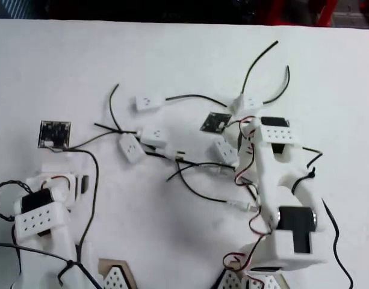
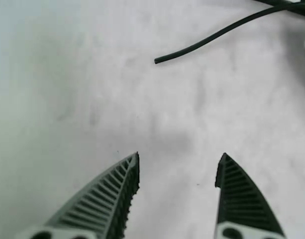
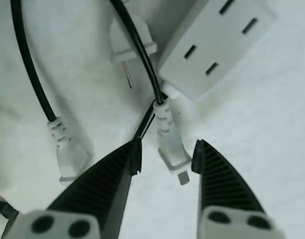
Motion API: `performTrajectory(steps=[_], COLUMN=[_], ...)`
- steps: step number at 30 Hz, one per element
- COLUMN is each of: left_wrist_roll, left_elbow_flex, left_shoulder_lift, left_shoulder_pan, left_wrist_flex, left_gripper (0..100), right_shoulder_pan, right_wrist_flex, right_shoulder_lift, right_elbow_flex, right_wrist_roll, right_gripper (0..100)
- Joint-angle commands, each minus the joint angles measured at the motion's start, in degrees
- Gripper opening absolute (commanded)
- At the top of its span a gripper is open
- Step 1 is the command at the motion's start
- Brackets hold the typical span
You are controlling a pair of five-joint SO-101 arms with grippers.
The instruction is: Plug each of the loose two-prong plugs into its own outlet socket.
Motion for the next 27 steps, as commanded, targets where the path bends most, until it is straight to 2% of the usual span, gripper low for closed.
performTrajectory(steps=[1, 4, 8, 11, 17, 21, 27], left_wrist_roll=[0.7, 0.7, 0.7, 0.7, 0.7, 0.7, 0.7], left_elbow_flex=[-0.1, -0.1, -0.1, -0.1, -0.1, -0.1, -0.1], left_shoulder_lift=[-1.2, -1.2, -1.2, -1.2, -1.2, -1.2, -1.1], left_shoulder_pan=[0.0, 0.0, 0.0, 0.0, 0.0, 0.0, 0.0], left_wrist_flex=[-1.1, -1.1, -1.1, -1.1, -1.1, -1.1, -1.2], left_gripper=[25, 25, 25, 25, 25, 25, 25], right_shoulder_pan=[0.7, 0.8, 0.8, 0.8, 0.3, -4.0, -15.2], right_wrist_flex=[-2.2, -2.1, -1.9, -0.4, 9.6, 12.6, 11.6], right_shoulder_lift=[2.2, 2.9, 2.9, 2.8, -2.2, -7.3, -8.7], right_elbow_flex=[-0.5, -1.2, -2.2, -2.5, -8.2, -9.5, -7.9], right_wrist_roll=[0.5, 0.5, 0.5, 0.5, -1.0, -9.6, -28.2], right_gripper=[16.2, 12.8, 1.9, 1.7, 1.7, 1.7, 1.7])
